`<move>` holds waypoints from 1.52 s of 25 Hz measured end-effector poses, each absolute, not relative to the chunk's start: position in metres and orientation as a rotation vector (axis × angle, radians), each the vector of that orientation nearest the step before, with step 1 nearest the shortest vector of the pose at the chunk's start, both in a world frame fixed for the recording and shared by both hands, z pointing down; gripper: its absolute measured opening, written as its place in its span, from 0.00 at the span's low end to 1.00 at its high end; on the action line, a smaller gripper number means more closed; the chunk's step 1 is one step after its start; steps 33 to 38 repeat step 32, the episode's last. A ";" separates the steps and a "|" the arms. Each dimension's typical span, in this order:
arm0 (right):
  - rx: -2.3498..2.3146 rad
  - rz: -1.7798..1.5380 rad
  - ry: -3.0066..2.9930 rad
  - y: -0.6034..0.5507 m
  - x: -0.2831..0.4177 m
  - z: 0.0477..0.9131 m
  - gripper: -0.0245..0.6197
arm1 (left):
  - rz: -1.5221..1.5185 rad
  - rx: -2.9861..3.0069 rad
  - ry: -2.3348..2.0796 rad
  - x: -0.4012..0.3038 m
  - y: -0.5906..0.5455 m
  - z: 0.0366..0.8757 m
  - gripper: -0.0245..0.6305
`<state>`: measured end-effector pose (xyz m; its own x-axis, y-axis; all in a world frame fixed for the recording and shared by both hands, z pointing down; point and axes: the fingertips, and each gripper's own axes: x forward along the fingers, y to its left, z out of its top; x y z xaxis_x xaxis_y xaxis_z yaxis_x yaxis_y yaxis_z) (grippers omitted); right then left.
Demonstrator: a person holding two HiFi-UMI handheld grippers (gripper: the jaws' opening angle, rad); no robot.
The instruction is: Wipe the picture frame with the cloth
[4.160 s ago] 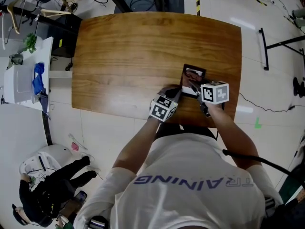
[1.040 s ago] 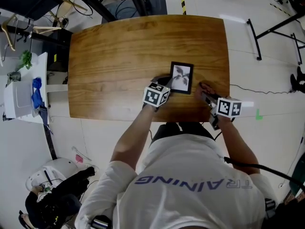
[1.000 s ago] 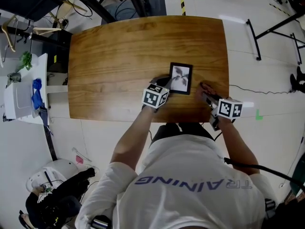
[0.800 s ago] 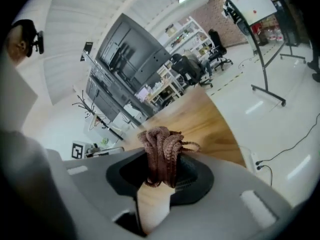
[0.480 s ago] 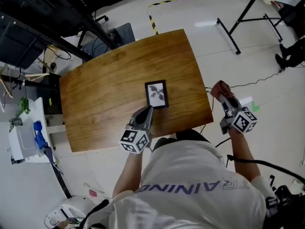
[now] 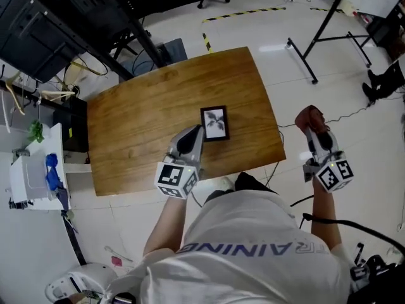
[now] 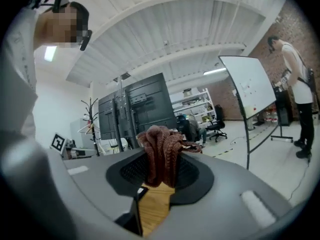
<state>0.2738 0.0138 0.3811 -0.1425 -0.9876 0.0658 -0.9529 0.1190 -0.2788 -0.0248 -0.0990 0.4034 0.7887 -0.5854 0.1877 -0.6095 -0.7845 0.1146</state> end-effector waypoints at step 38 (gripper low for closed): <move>-1.760 -0.355 2.505 -0.060 0.199 0.362 0.21 | 0.042 2.748 -1.139 -0.067 -0.112 0.365 0.05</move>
